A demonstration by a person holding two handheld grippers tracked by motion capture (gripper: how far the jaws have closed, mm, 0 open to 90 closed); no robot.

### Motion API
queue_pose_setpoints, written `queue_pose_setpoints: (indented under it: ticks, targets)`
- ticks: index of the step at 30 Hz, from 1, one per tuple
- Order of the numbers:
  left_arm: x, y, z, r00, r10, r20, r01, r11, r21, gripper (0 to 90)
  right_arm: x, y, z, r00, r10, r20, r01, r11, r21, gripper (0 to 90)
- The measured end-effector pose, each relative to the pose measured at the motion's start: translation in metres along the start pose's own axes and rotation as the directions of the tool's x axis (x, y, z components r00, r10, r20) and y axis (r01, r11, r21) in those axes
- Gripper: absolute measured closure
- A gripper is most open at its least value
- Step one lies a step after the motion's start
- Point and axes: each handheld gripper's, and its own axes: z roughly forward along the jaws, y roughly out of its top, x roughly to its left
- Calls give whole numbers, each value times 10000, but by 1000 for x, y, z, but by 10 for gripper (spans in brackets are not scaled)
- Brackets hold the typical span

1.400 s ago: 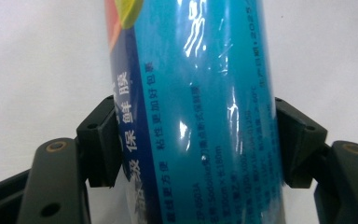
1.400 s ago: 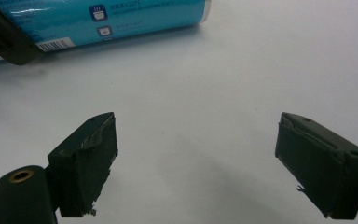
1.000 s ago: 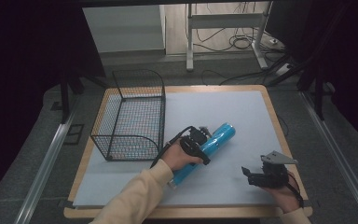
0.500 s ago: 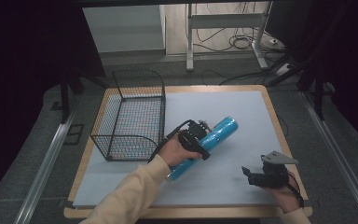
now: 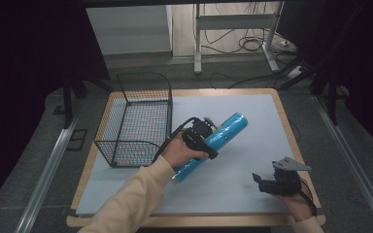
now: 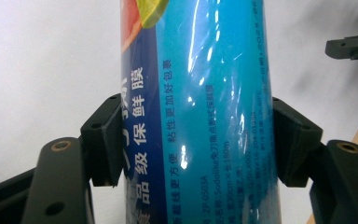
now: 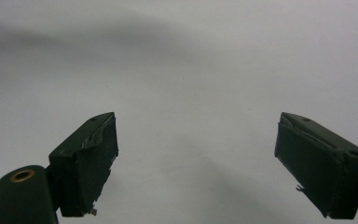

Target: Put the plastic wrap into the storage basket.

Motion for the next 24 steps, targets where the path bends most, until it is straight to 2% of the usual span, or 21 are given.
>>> queue_pose_setpoints:
  ticks: [5,12,19,24]
  targets:
    - [4,1,-7,9998,-135,-156,132,9998,-163,315,0,1,-1,10000,-19,30,20,10000,-75,137]
    - [7,5,-18,9997,-79,-217,73,9995,-308,316,0,1,-1,10000,-23,44,23,10000,-73,137]
    - [11,7,-24,9996,-215,-198,204,9985,-510,316,0,1,-1,10000,-25,61,26,9999,-103,142]
    - [14,11,-27,9995,-84,-314,74,9994,-338,316,0,0,-1,10000,-40,54,40,10000,-86,143]
